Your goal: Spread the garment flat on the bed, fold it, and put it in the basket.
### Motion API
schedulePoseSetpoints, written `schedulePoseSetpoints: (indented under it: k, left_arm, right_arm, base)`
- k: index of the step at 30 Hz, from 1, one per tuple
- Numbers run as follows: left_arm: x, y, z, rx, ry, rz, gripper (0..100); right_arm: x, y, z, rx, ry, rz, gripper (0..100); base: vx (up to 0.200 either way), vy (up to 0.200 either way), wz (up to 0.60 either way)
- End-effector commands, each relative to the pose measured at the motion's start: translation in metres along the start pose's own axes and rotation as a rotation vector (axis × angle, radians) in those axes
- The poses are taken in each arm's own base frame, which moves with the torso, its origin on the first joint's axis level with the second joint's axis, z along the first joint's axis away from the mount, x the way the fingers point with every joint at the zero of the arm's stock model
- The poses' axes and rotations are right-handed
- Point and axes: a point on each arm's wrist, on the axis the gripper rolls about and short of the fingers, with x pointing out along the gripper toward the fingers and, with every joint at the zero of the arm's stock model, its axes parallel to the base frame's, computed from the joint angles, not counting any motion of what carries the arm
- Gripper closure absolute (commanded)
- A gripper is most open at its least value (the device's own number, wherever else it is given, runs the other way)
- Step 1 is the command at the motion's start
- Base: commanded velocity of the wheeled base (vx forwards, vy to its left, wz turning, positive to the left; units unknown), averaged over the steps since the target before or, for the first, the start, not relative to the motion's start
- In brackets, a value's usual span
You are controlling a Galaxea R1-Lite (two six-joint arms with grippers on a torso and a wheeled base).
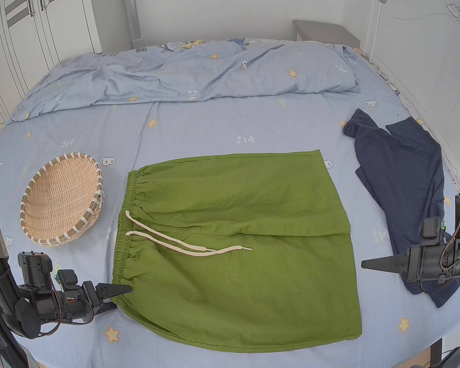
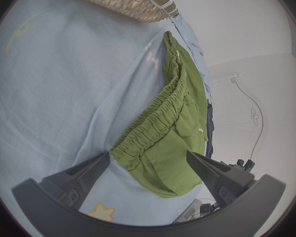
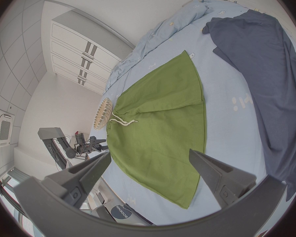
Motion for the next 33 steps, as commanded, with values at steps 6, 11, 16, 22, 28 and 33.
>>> schedulePoseSetpoints:
  k: [6, 11, 16, 22, 28, 33]
  left_arm:
    - [-0.001, 0.004, -0.004, -0.022, 0.013, 0.015, 100]
    - [-0.001, 0.004, -0.001, -0.011, -0.010, 0.009, 100]
    - [-0.002, 0.003, -0.001, -0.010, -0.013, 0.008, 100]
    - [-0.009, -0.003, 0.000, -0.003, -0.032, 0.004, 100]
    - [-0.030, -0.013, -0.007, -0.024, -0.030, 0.024, 100]
    - [-0.043, -0.013, -0.015, -0.064, -0.014, 0.059, 100]
  right_arm:
    - [0.000, 0.000, 0.000, 0.000, 0.002, 0.002, 0]
    - [0.001, 0.000, -0.002, 0.000, 0.008, 0.002, 0]
    - [0.001, 0.000, -0.003, 0.000, 0.011, 0.004, 0]
    - [0.001, -0.001, -0.006, 0.010, 0.020, -0.004, 0]
    - [0.002, -0.008, -0.024, 0.052, 0.076, -0.022, 0]
    - [0.005, -0.017, -0.049, 0.116, 0.167, -0.043, 0]
  base:
    - [0.000, 0.000, 0.00]
    - [0.000, 0.000, 0.00]
    - [0.000, 0.000, 0.00]
    - [0.000, 0.000, 0.00]
    - [0.000, 0.000, 0.00]
    - [0.000, 0.000, 0.00]
